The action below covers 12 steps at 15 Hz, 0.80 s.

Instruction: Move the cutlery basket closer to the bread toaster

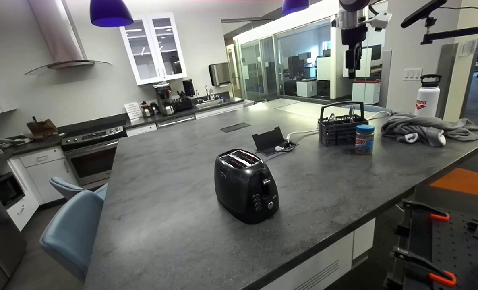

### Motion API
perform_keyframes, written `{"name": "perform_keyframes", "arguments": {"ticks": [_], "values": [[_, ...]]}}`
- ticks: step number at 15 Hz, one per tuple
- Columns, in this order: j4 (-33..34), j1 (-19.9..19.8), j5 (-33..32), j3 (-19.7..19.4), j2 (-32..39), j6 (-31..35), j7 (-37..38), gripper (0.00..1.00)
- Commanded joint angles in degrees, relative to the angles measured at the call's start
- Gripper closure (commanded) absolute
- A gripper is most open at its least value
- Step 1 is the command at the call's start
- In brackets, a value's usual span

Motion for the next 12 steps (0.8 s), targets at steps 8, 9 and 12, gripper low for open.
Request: {"name": "perform_keyframes", "arguments": {"ticks": [8, 9, 12], "values": [[14.11, -9.6, 15.26, -2.16, 18.05, 8.9, -29.16, 0.0], [15.02, -9.91, 15.38, -2.06, 19.05, 8.89, -29.23, 0.0], [15.48, -9.65, 12.63, -2.45, 20.4, 12.93, -26.72, 0.0]]}}
